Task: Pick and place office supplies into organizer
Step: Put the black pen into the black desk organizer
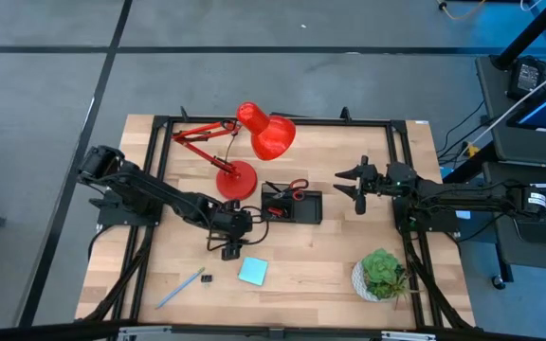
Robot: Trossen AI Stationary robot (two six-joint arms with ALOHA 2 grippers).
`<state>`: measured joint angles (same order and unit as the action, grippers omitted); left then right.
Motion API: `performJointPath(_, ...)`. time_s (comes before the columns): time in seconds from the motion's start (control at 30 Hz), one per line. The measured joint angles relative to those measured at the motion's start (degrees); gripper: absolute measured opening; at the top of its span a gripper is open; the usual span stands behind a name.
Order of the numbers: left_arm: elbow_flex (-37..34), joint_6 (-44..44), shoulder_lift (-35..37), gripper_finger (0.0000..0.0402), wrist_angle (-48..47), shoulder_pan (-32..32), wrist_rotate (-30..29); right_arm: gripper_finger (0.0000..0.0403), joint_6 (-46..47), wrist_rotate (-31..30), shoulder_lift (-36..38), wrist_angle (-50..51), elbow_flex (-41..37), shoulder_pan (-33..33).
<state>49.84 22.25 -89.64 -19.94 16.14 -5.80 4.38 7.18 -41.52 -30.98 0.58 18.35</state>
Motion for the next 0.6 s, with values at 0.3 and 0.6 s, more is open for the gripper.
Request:
performJointPath(0.3,0.09,1.14,-2.06,0.0235,-0.27,-0.17,1.06,0.019,-0.26,-0.15,0.0,0.0,0.0,0.0)
performJointPath(0.6,3.97,-0.33,-4.68,0.0192,-5.72,-0.12,1.37,0.0191,-1.63,-0.19,0.0,0.0,0.0,0.0)
